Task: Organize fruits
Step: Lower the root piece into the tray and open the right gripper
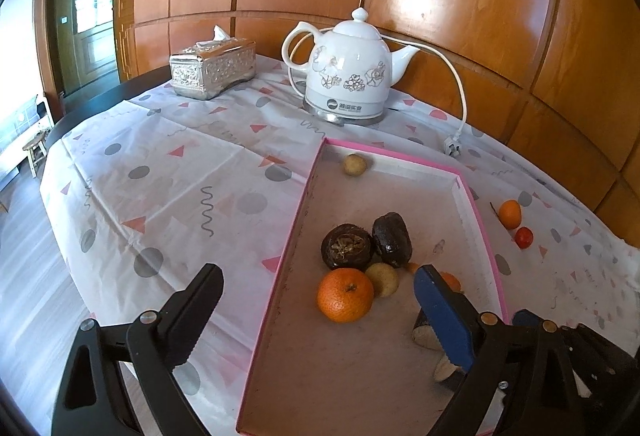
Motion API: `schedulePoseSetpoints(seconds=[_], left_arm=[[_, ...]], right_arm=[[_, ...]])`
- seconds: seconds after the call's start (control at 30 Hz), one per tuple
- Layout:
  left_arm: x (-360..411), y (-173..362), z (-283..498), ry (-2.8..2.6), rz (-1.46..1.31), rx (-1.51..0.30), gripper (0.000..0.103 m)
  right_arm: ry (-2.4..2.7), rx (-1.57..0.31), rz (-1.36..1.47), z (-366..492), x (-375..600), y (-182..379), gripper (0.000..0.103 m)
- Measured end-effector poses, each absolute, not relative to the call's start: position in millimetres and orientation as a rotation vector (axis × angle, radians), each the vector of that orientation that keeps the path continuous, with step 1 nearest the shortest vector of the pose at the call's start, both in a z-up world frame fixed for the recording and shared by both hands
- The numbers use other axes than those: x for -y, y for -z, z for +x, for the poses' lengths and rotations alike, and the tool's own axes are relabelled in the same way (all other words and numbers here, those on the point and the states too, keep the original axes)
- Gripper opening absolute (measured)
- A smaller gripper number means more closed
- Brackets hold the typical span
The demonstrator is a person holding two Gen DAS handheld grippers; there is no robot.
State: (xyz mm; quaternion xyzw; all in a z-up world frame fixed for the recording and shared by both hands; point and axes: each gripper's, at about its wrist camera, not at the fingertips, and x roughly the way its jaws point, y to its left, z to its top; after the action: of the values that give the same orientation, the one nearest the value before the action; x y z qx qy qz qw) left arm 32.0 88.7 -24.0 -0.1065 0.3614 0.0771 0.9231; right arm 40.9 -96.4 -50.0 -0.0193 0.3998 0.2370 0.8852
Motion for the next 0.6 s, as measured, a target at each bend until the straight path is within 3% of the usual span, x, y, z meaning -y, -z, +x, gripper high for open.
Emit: schedulePoseSetpoints(seconds=[0.27, 0.6], left_arm=[[-79, 25, 30, -0.135, -0.193, -0.746, 0.097], [-65, 24, 29, -0.108, -0.153, -0.742, 0.098]], right_arm=[[-0.352, -0.711, -0.021, 28, 126, 39, 0.06], [-0.346, -0.77, 0.055, 33, 157, 49, 0.06]])
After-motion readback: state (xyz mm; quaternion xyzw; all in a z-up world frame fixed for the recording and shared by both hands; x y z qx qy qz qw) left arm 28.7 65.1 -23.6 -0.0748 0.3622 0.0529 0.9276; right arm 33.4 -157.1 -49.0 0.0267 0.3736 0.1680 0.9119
